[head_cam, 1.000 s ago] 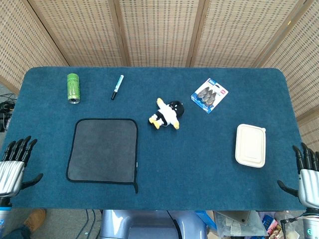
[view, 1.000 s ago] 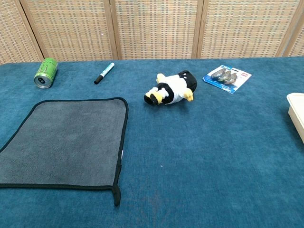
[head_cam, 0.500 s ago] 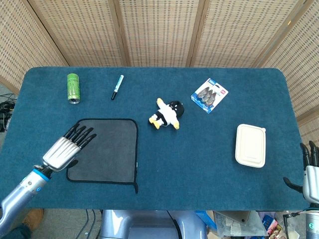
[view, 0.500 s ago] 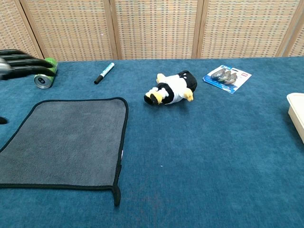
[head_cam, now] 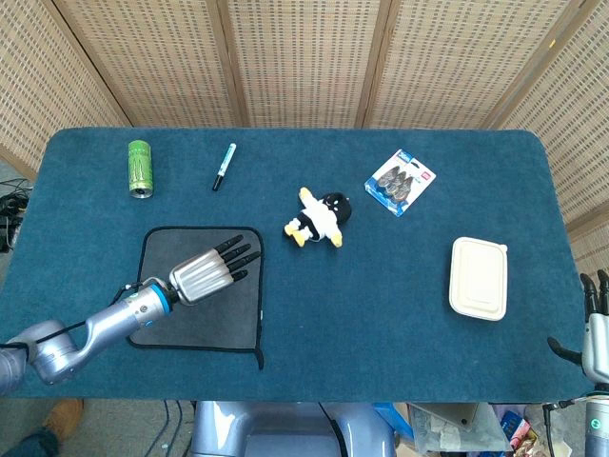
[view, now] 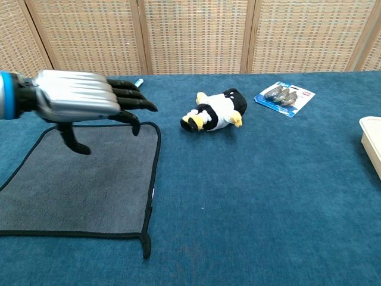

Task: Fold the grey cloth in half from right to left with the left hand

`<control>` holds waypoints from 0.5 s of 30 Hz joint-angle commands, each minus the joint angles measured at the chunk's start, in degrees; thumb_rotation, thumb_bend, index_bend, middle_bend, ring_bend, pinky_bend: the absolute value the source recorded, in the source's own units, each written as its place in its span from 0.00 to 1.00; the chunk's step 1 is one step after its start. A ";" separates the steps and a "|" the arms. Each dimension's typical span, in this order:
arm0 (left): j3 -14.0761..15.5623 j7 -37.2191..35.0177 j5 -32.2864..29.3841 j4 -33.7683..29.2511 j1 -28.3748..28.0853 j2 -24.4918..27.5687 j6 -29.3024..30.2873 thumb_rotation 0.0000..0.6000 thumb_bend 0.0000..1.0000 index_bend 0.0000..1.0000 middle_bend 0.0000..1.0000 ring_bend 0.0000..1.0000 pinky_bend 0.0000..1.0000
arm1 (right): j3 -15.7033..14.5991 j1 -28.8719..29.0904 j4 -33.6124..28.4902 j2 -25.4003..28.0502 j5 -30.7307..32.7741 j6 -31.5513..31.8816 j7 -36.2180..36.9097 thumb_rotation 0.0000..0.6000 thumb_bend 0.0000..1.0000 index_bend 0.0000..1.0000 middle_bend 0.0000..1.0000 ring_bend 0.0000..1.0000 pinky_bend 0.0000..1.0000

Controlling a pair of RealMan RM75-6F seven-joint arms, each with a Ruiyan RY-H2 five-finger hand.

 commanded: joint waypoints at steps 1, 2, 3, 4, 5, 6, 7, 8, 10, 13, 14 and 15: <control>-0.14 0.17 -0.34 2.91 -3.49 -2.98 -3.79 1.00 0.25 0.29 0.00 0.00 0.00 | 0.04 0.24 0.34 -0.20 0.47 -0.48 -0.27 1.00 0.00 0.00 0.00 0.00 0.00; 0.01 0.18 -0.36 4.03 -4.79 -4.01 -5.23 1.00 0.26 0.29 0.00 0.00 0.00 | 0.05 0.33 0.48 -0.30 0.69 -0.68 -0.40 1.00 0.00 0.00 0.00 0.00 0.00; 0.09 0.18 -0.40 4.77 -5.55 -4.63 -6.03 1.00 0.27 0.29 0.00 0.00 0.00 | 0.05 0.40 0.58 -0.36 0.83 -0.80 -0.50 1.00 0.00 0.00 0.00 0.00 0.00; 0.21 0.31 -0.30 5.51 -6.31 -5.26 -6.71 1.00 0.27 0.30 0.00 0.00 0.00 | 0.05 0.45 0.66 -0.42 0.97 -0.93 -0.59 1.00 0.00 0.00 0.00 0.00 0.00; 0.34 0.47 -0.17 6.33 -7.19 -6.04 -7.56 1.00 0.28 0.31 0.00 0.00 0.00 | 0.06 0.50 0.77 -0.48 1.14 -1.05 -0.69 1.00 0.00 0.00 0.00 0.00 0.00; 0.45 0.43 -0.24 7.07 -7.93 -6.76 -8.35 1.00 0.28 0.31 0.00 0.00 0.00 | 0.11 0.58 0.88 -0.52 1.36 -1.19 -0.82 1.00 0.00 0.00 0.00 0.00 0.00; 0.57 0.43 -0.21 7.80 -8.69 -7.50 -9.05 1.00 0.28 0.31 0.00 0.00 0.00 | 0.13 0.62 0.98 -0.57 1.60 -1.32 -0.93 1.00 0.00 0.00 0.00 0.00 0.00; 0.73 0.53 0.00 8.58 -9.48 -8.24 -9.62 1.00 0.29 0.32 0.00 0.00 0.00 | 0.15 0.66 1.12 -0.64 1.87 -1.47 -1.04 1.00 0.00 0.00 0.00 0.00 0.00; 1.17 0.33 0.12 10.20 -10.99 -9.73 -10.74 1.00 0.28 0.32 0.00 0.00 0.00 | 0.23 0.77 1.45 -0.78 2.42 -1.81 -1.13 1.00 0.00 0.00 0.00 0.00 0.00; 1.83 -0.11 0.17 11.96 -12.58 -11.43 -11.60 1.00 0.28 0.33 0.00 0.00 0.00 | 0.32 0.92 1.80 -0.89 2.96 -2.19 -1.18 1.00 0.00 0.00 0.00 0.00 0.00; 2.04 -0.20 0.23 12.46 -12.94 -11.90 -11.66 1.00 0.29 0.33 0.00 0.00 0.00 | 0.32 0.95 1.89 -0.91 3.07 -2.29 -1.18 1.00 0.00 0.00 0.00 0.00 0.00; 2.37 -0.33 0.31 13.17 -13.39 -12.48 -11.69 1.00 0.28 0.34 0.00 0.00 0.00 | 0.32 0.99 1.99 -0.94 3.21 -2.41 -1.18 1.00 0.00 0.00 0.00 0.00 0.00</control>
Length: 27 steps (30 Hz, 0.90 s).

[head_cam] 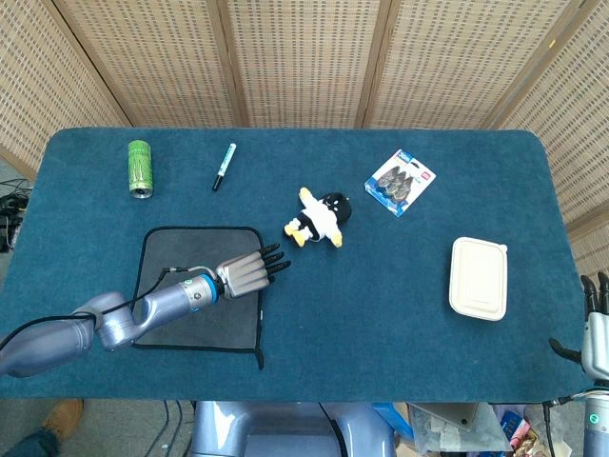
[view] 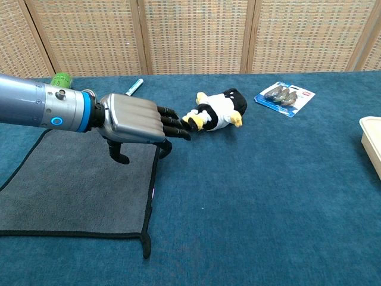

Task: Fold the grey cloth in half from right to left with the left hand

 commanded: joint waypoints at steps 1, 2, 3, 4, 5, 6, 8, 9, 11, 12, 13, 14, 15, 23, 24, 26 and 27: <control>0.88 -0.50 0.12 1.68 -1.27 -1.52 -0.43 1.00 0.28 0.34 0.00 0.00 0.00 | 0.03 0.10 0.23 -0.06 0.30 -0.26 0.01 1.00 0.00 0.00 0.00 0.00 0.00; 1.18 -0.70 0.05 2.32 -1.65 -2.02 -0.54 1.00 0.28 0.34 0.00 0.00 0.00 | 0.04 0.15 0.32 -0.07 0.45 -0.41 0.02 1.00 0.00 0.00 0.00 0.00 0.00; 1.37 -0.82 0.01 2.73 -1.88 -2.34 -0.57 1.00 0.28 0.34 0.00 0.00 0.00 | 0.04 0.18 0.38 -0.08 0.53 -0.49 0.04 1.00 0.00 0.00 0.00 0.00 0.00; 1.67 -1.01 -0.07 3.29 -2.22 -2.83 -0.63 1.00 0.28 0.35 0.00 0.00 0.00 | 0.02 0.22 0.47 -0.09 0.64 -0.62 0.07 1.00 0.00 0.00 0.00 0.00 0.00; 1.86 -1.15 -0.11 3.62 -2.43 -3.16 -0.61 1.00 0.29 0.35 0.00 0.00 0.00 | 0.01 0.24 0.52 -0.10 0.72 -0.71 0.08 1.00 0.00 0.00 0.00 0.00 0.00; 1.95 -1.21 -0.12 3.78 -2.53 -3.31 -0.59 1.00 0.28 0.35 0.00 0.00 0.00 | 0.00 0.26 0.55 -0.10 0.76 -0.76 0.08 1.00 0.00 0.00 0.00 0.00 0.00; 2.23 -1.39 -0.14 4.47 -2.98 -4.08 -0.44 1.00 0.28 0.35 0.00 0.00 0.00 | 0.00 0.31 0.63 -0.11 0.96 -0.98 0.15 1.00 0.00 0.00 0.00 0.00 0.00; 2.37 -1.40 -0.11 4.84 -3.21 -4.46 -0.37 1.00 0.28 0.34 0.00 0.00 0.00 | 0.02 0.35 0.65 -0.10 1.04 -1.06 0.16 1.00 0.00 0.00 0.00 0.00 0.00; 2.71 -1.41 -0.11 5.69 -3.71 -5.24 -0.18 1.00 0.29 0.35 0.00 0.00 0.00 | 0.03 0.41 0.71 -0.08 1.21 -1.19 0.16 1.00 0.00 0.00 0.00 0.00 0.00; 2.90 -1.62 -0.30 6.01 -3.90 -5.62 -0.14 1.00 0.29 0.35 0.00 0.00 0.00 | 0.02 0.42 0.74 -0.08 1.30 -1.25 0.20 1.00 0.00 0.00 0.00 0.00 0.00; 3.04 -1.74 -0.39 6.18 -4.04 -5.85 -0.10 1.00 0.29 0.35 0.00 0.00 0.00 | 0.02 0.42 0.74 -0.06 1.32 -1.27 0.24 1.00 0.00 0.00 0.00 0.00 0.00; 3.20 -1.74 -0.40 6.35 -4.19 -6.06 -0.03 1.00 0.29 0.35 0.00 0.00 0.00 | 0.01 0.42 0.76 -0.05 1.35 -1.27 0.27 1.00 0.00 0.00 0.00 0.00 0.00; 3.44 -1.69 -0.38 6.61 -4.40 -6.31 0.10 1.00 0.28 0.35 0.00 0.00 0.00 | 0.03 0.43 0.79 -0.02 1.42 -1.30 0.34 1.00 0.00 0.00 0.00 0.00 0.00; 4.63 -1.94 -1.22 7.05 -4.90 -6.89 0.99 1.00 0.29 0.45 0.00 0.00 0.00 | -0.03 0.43 0.80 0.14 1.51 -1.35 0.72 1.00 0.00 0.00 0.00 0.00 0.00; 4.75 -1.94 -1.32 7.07 -4.91 -6.89 1.08 1.00 0.29 0.47 0.00 0.00 0.00 | -0.03 0.44 0.78 0.15 1.52 -1.36 0.76 1.00 0.00 0.00 0.00 0.00 0.00; 5.08 -1.83 -1.55 7.16 -4.90 -6.88 1.31 1.00 0.29 0.49 0.00 0.00 0.00 | -0.04 0.44 0.76 0.20 1.55 -1.36 0.83 1.00 0.00 0.00 0.00 0.00 0.00; 5.17 -1.85 -1.70 7.13 -4.88 -6.85 1.39 1.00 0.29 0.50 0.00 0.00 0.00 | -0.05 0.44 0.75 0.21 1.54 -1.36 0.87 1.00 0.00 0.00 0.00 0.00 0.00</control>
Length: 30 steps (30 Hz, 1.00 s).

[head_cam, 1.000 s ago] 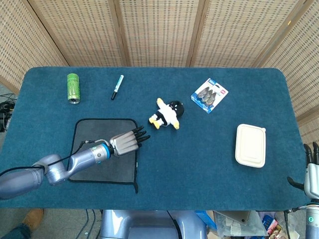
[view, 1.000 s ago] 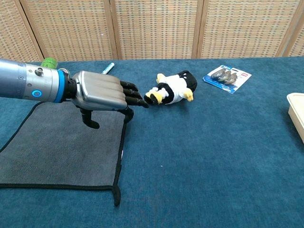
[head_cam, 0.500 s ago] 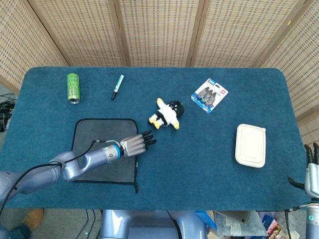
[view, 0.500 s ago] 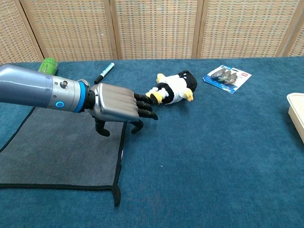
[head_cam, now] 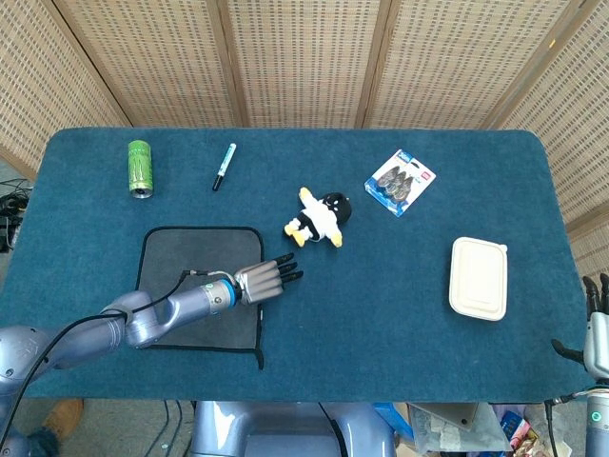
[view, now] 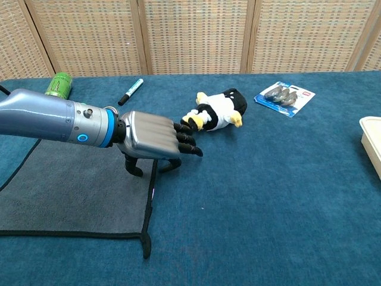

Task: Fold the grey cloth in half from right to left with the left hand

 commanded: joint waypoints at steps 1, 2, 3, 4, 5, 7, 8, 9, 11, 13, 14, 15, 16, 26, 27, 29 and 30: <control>0.32 0.05 -0.42 -0.03 0.07 0.08 0.24 1.00 0.29 0.50 0.00 0.00 0.00 | -0.03 0.00 -0.03 0.04 -0.03 0.02 0.10 1.00 0.00 0.00 0.00 0.00 0.00; 0.42 0.13 -0.52 -0.07 0.08 0.13 0.35 1.00 0.29 0.51 0.00 0.00 0.00 | -0.05 -0.01 -0.04 0.06 -0.04 0.02 0.12 1.00 0.00 0.00 0.00 0.00 0.00; 0.57 0.29 -0.62 -0.13 0.10 0.21 0.54 1.00 0.29 0.51 0.00 0.00 0.00 | -0.07 0.00 -0.07 0.07 -0.04 0.00 0.16 1.00 0.00 0.00 0.00 0.00 0.00; 0.65 0.38 -0.72 -0.18 0.12 0.27 0.65 1.00 0.29 0.52 0.00 0.00 0.00 | -0.09 0.00 -0.09 0.09 -0.02 -0.02 0.18 1.00 0.00 0.00 0.00 0.00 0.00; 0.75 0.53 -0.87 -0.23 0.13 0.37 0.78 1.00 0.29 0.53 0.00 0.00 0.00 | -0.12 0.01 -0.13 0.10 -0.03 -0.05 0.20 1.00 0.00 0.00 0.00 0.00 0.00; 0.88 0.80 -1.04 -0.28 0.12 0.47 0.93 1.00 0.29 0.54 0.00 0.00 0.00 | -0.14 0.03 -0.14 0.12 -0.04 -0.07 0.24 1.00 0.00 0.00 0.00 0.00 0.00; 0.99 1.02 -1.16 -0.31 0.14 0.55 1.06 1.00 0.30 0.55 0.00 0.00 0.00 | -0.15 0.04 -0.15 0.13 -0.06 -0.07 0.25 1.00 0.00 0.00 0.00 0.00 0.00; 1.03 1.14 -1.27 -0.33 0.16 0.58 1.14 1.00 0.30 0.56 0.00 0.00 0.00 | -0.16 0.04 -0.16 0.14 -0.07 -0.07 0.28 1.00 0.00 0.00 0.00 0.00 0.00; 1.18 1.30 -1.64 -0.39 0.26 0.67 1.27 1.00 0.31 0.57 0.00 0.00 0.00 | -0.21 0.04 -0.19 0.18 -0.05 -0.11 0.36 1.00 0.00 0.00 0.00 0.00 0.00; 1.35 1.48 -1.84 -0.40 0.34 0.75 1.42 1.00 0.33 0.57 0.00 0.00 0.00 | -0.23 0.07 -0.15 0.17 -0.01 -0.20 0.40 1.00 0.00 0.00 0.00 0.00 0.00; 1.43 1.48 -2.00 -0.42 0.41 0.80 1.46 1.00 0.34 0.57 0.00 0.00 0.00 | -0.23 0.09 -0.13 0.18 0.01 -0.24 0.40 1.00 0.00 0.00 0.00 0.00 0.00; 1.51 1.47 -2.15 -0.49 0.48 0.88 1.51 1.00 0.35 0.57 0.00 0.00 0.00 | -0.26 0.10 -0.12 0.18 0.01 -0.27 0.42 1.00 0.00 0.00 0.00 0.00 0.00; 1.61 1.48 -2.25 -0.56 0.55 0.99 1.62 1.00 0.36 0.57 0.00 0.00 0.00 | -0.28 0.10 -0.13 0.17 0.00 -0.30 0.45 1.00 0.00 0.00 0.00 0.00 0.00; 2.96 0.11 -3.01 -2.07 1.91 2.65 4.28 1.00 0.50 0.58 0.00 0.00 0.00 | -0.48 0.10 -0.46 0.32 -0.16 -0.27 0.56 1.00 0.00 0.00 0.00 0.00 0.00; 3.13 0.00 -3.00 -2.09 2.03 2.77 4.47 1.00 0.50 0.59 0.00 0.00 0.00 | -0.51 0.11 -0.51 0.33 -0.19 -0.29 0.57 1.00 0.00 0.00 0.00 0.00 0.00; 3.63 -0.52 -2.90 -2.35 2.37 3.17 5.22 1.00 0.50 0.60 0.00 0.00 0.00 | -0.59 0.09 -0.64 0.37 -0.26 -0.26 0.58 1.00 0.00 0.00 0.00 0.00 0.00; 3.89 -0.81 -2.79 -2.47 2.58 3.42 5.71 1.00 0.50 0.60 0.00 0.00 0.00 | -0.62 0.07 -0.70 0.39 -0.30 -0.21 0.59 1.00 0.00 0.00 0.00 0.00 0.00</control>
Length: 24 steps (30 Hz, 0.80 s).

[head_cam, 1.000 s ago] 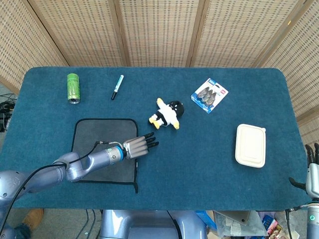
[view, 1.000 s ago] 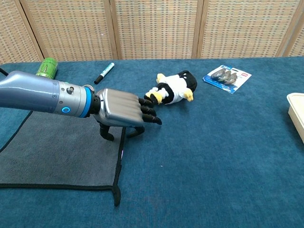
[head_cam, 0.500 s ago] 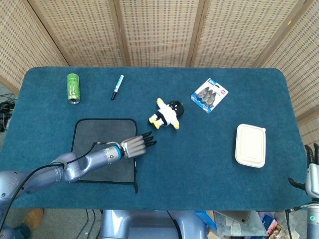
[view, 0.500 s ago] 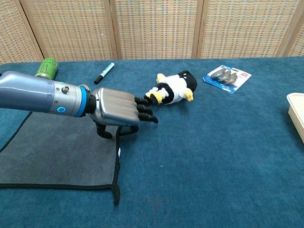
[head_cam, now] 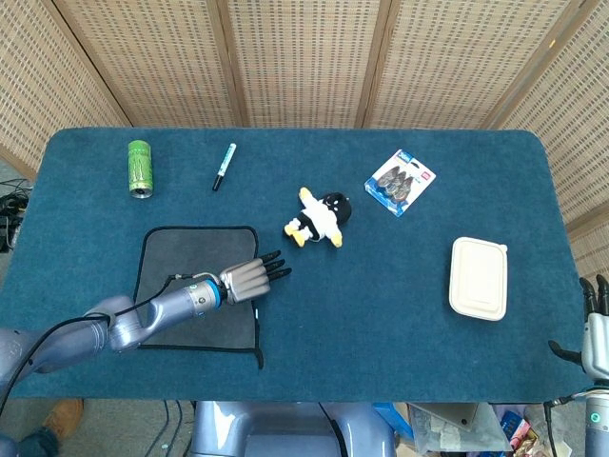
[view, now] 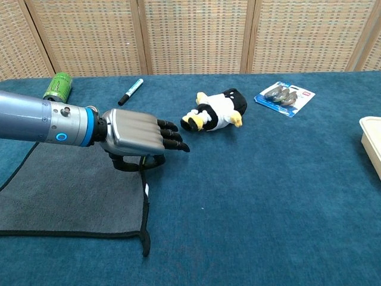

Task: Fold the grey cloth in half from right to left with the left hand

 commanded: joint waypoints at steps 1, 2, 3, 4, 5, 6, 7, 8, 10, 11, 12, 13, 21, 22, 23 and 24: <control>0.71 -0.75 0.31 -0.36 0.57 0.69 1.28 1.00 0.50 0.60 0.00 0.00 0.00 | -0.06 -0.04 -0.10 0.05 -0.05 0.06 0.02 1.00 0.00 0.00 0.00 0.00 0.00; 0.97 -1.04 0.48 -0.52 0.77 1.00 1.84 1.00 0.50 0.60 0.00 0.00 0.00 | -0.07 -0.03 -0.15 0.05 -0.06 0.07 0.01 1.00 0.00 0.00 0.00 0.00 0.00; 1.27 -1.35 0.67 -0.79 1.00 1.46 2.45 1.00 0.50 0.60 0.00 0.00 0.00 | -0.10 -0.03 -0.21 0.08 -0.07 0.06 0.03 1.00 0.00 0.00 0.00 0.00 0.00; 1.63 -1.60 0.94 -1.07 1.29 1.99 3.15 1.00 0.50 0.60 0.00 0.00 0.00 | -0.13 -0.05 -0.24 0.10 -0.09 0.07 0.03 1.00 0.00 0.00 0.00 0.00 0.00; 2.60 -2.14 1.41 -1.59 2.33 3.49 4.89 1.00 0.50 0.60 0.00 0.00 0.00 | -0.20 -0.07 -0.37 0.13 -0.25 0.19 0.01 1.00 0.00 0.00 0.00 0.00 0.00; 3.03 -2.69 1.65 -1.91 2.72 4.09 5.66 1.00 0.50 0.60 0.00 0.00 0.00 | -0.25 -0.10 -0.42 0.13 -0.31 0.25 -0.02 1.00 0.00 0.00 0.00 0.00 0.00; 3.44 -3.26 1.77 -2.10 3.07 4.65 6.21 1.00 0.50 0.60 0.00 0.00 0.00 | -0.27 -0.09 -0.45 0.13 -0.36 0.31 -0.11 1.00 0.00 0.00 0.00 0.00 0.00; 3.93 -3.61 2.19 -2.14 3.37 5.27 6.94 1.00 0.50 0.60 0.00 0.00 0.00 | -0.34 -0.09 -0.50 0.11 -0.46 0.38 -0.24 1.00 0.00 0.00 0.00 0.00 0.00; 4.61 -4.12 2.74 -1.98 3.86 5.97 7.97 1.00 0.50 0.60 0.00 0.00 0.00 | -0.46 -0.09 -0.59 0.03 -0.56 0.43 -0.40 1.00 0.00 0.00 0.00 0.00 0.00; 4.99 -4.49 2.95 -1.89 4.13 6.34 8.41 1.00 0.50 0.60 0.00 0.00 0.00 | -0.51 -0.07 -0.65 0.01 -0.64 0.46 -0.52 1.00 0.00 0.00 0.00 0.00 0.00; 5.16 -4.68 3.12 -1.83 4.23 6.50 8.66 1.00 0.50 0.60 0.00 0.00 0.00 | -0.53 -0.06 -0.68 0.00 -0.65 0.48 -0.57 1.00 0.00 0.00 0.00 0.00 0.00; 5.47 -4.93 3.30 -1.71 4.42 6.81 8.97 1.00 0.50 0.60 0.00 0.00 0.00 | -0.57 -0.04 -0.73 -0.03 -0.69 0.50 -0.69 1.00 0.00 0.00 0.00 0.00 0.00; 6.93 -6.58 3.75 -1.44 5.74 8.81 10.55 1.00 0.50 0.60 0.00 0.00 0.00 | -0.80 0.03 -0.97 -0.30 -0.86 0.70 -1.48 1.00 0.00 0.00 0.00 0.00 0.00; 7.12 -6.85 3.76 -1.35 5.95 9.08 10.75 1.00 0.50 0.60 0.00 0.00 0.00 | -0.83 0.04 -1.00 -0.35 -0.88 0.71 -1.57 1.00 0.00 0.00 0.00 0.00 0.00; 7.45 -7.07 3.94 -1.04 6.25 9.44 11.15 1.00 0.50 0.60 0.00 0.00 0.00 | -0.87 0.07 -1.01 -0.41 -0.90 0.72 -1.69 1.00 0.00 0.00 0.00 0.00 0.00; 7.67 -7.29 4.09 -0.84 6.44 9.62 11.43 1.00 0.50 0.60 0.00 0.00 0.00 | -0.87 0.08 -0.99 -0.45 -0.89 0.72 -1.76 1.00 0.00 0.00 0.00 0.00 0.00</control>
